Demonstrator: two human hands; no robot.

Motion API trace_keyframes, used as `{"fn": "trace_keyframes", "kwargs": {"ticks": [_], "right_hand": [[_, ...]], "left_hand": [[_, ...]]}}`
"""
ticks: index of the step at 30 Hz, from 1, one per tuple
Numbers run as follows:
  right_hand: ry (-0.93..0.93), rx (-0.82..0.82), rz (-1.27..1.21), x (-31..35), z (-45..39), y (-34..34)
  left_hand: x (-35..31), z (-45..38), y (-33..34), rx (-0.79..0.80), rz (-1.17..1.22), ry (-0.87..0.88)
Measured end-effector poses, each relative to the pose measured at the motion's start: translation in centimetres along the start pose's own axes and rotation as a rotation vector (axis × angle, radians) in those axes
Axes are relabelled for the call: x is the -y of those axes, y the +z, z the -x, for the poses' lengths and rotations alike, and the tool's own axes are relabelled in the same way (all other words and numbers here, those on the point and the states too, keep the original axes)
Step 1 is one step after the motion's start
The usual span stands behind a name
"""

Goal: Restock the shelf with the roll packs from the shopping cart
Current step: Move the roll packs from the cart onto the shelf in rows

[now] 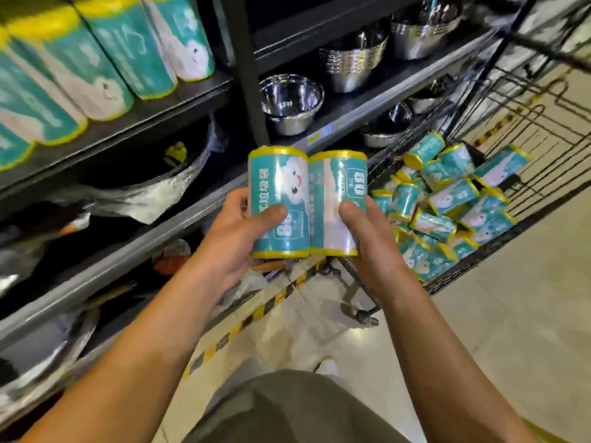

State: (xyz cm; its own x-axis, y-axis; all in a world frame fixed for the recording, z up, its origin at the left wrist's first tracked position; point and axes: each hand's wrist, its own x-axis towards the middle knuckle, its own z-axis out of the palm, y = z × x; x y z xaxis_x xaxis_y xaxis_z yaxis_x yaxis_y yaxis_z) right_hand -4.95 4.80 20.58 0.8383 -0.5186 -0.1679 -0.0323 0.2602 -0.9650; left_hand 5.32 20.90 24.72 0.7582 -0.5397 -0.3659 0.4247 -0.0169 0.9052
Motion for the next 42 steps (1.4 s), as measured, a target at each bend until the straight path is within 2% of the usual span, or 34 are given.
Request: {"fn": "trace_keyframes", "kwargs": {"ticks": [2, 4, 7, 10, 14, 16, 20, 22, 27, 32, 38, 42], "right_hand": [[-0.004, 0.041, -0.033, -0.7, 0.4, 3.2], [0.001, 0.074, -0.053, -1.6, 1.2, 6.6], [0.016, 0.103, -0.076, -2.8, 2.8, 12.0], [0.013, 0.149, -0.049, -4.0, 5.1, 17.4], [0.03, 0.187, -0.021, -5.8, 8.7, 24.1], [0.046, 0.195, -0.062, -6.5, 10.2, 27.0], [0.083, 0.213, -0.079, -7.2, 12.8, 32.2], [0.072, 0.235, -0.092, -7.2, 13.5, 34.6], [-0.059, 0.346, -0.005, -5.7, 13.9, 41.0], [-0.244, 0.444, 0.16, -4.0, 12.3, 46.9], [-0.434, 0.459, 0.299, -2.1, 6.6, 54.5], [-0.473, 0.47, 0.391, -1.9, 1.6, 59.1]], "left_hand": [[-0.3, 2.2, -2.2, -0.138, 0.029, 0.016], [-0.4, 4.4, -5.2, -0.2, 0.04, 0.044], [-0.3, 8.1, -10.6, -0.094, 0.03, 0.087], [0.2, 12.0, -15.4, -0.026, -0.055, 0.222], [0.5, 16.1, -21.3, -0.338, -0.135, 0.315], [0.5, 18.6, -24.4, -0.487, -0.04, 0.327], [-0.5, 23.2, -30.4, -0.621, 0.222, 0.381], [-0.9, 25.0, -33.1, -0.681, 0.228, 0.419], [-1.2, 28.0, -38.6, -0.781, 0.124, 0.467], [-3.6, 29.2, -42.5, -0.983, 0.018, 0.552], [-6.6, 28.1, -45.8, -1.119, -0.068, 0.628], [-8.2, 26.0, -47.8, -1.176, -0.111, 0.669]]}}
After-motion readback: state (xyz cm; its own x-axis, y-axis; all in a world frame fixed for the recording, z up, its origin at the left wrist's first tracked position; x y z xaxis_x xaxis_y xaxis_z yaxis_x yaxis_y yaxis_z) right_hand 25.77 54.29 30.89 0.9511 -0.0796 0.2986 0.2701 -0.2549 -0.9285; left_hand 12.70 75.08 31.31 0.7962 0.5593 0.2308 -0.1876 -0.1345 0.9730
